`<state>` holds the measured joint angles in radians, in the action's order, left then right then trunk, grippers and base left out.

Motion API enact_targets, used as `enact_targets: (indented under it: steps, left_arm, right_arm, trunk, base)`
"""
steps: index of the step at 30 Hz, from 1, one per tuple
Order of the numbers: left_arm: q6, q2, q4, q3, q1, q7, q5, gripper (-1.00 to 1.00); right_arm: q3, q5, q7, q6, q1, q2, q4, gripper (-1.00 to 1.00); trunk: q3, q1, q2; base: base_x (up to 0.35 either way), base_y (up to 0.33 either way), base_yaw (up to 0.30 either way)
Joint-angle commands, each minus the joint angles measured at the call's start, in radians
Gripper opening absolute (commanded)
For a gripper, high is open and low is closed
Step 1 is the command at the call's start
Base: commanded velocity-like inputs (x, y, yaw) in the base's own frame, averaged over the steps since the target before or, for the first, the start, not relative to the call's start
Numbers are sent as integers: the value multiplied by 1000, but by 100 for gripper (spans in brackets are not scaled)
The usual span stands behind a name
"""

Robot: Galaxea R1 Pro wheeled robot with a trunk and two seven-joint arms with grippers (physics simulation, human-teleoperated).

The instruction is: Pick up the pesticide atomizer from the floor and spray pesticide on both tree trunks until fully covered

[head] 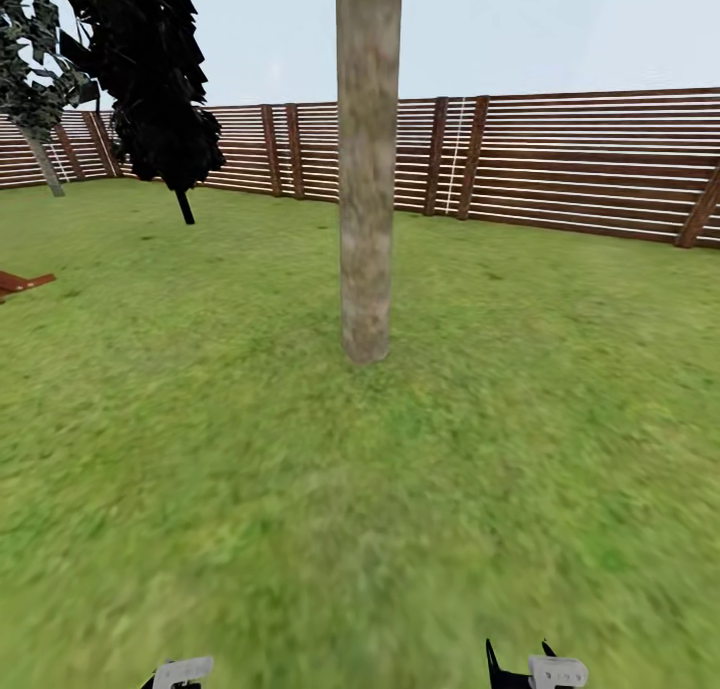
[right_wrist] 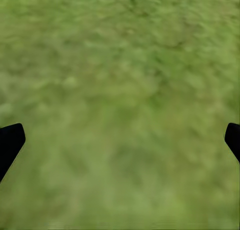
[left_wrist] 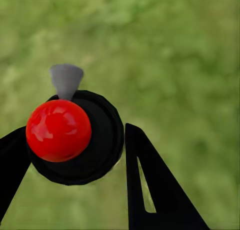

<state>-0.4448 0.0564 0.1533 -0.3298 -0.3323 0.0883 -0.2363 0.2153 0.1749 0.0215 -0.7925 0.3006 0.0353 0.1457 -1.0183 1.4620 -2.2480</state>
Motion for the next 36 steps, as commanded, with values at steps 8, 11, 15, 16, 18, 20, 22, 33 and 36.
enact_targets:
  steps: [8,11,15,16,18,20,22,33,36]
  left_arm:
    - [0,0,0,1,1,-1,0,-100]
    - [0,0,0,0,0,-1,0,-100]
    - [-1,0,0,1,1,-1,0,-100]
    - [-1,0,0,2,1,-1,0,-100]
    - [-2,0,0,2,1,-1,0,-100]
    - [-2,0,0,1,1,-1,0,-100]
    - [-2,0,0,1,1,-1,0,-100]
    - [-2,2,0,0,1,-1,0,-100]
    - [-2,2,0,0,1,-1,0,-100]
  right_arm:
    - [1,-2,1,0,0,1,0,100]
    - [1,-2,1,0,0,1,0,100]
    - [1,-2,1,0,0,1,0,100]
    - [1,-2,1,0,0,1,0,100]
    - [1,-2,1,0,0,1,0,100]
    - [1,-2,1,0,0,1,0,100]
    - [1,-2,1,0,0,1,0,100]
    - [1,-2,1,0,0,0,0,100]
    - [1,-2,1,0,0,0,0,100]
  trunk:
    - [0,0,0]
    - [0,0,0]
    - [0,0,0]
    - [0,0,0]
    - [0,0,0]
    - [0,0,0]
    - [0,0,0]
    - [0,0,0]
    - [0,0,0]
  base:
    - [339,0,0]
    - [339,0,0]
    - [339,0,0]
    - [339,0,0]
    - [339,0,-7]
    - [339,0,-175]
    - [339,0,-201]
    - [339,-7,-8]
    - [335,-88,0]
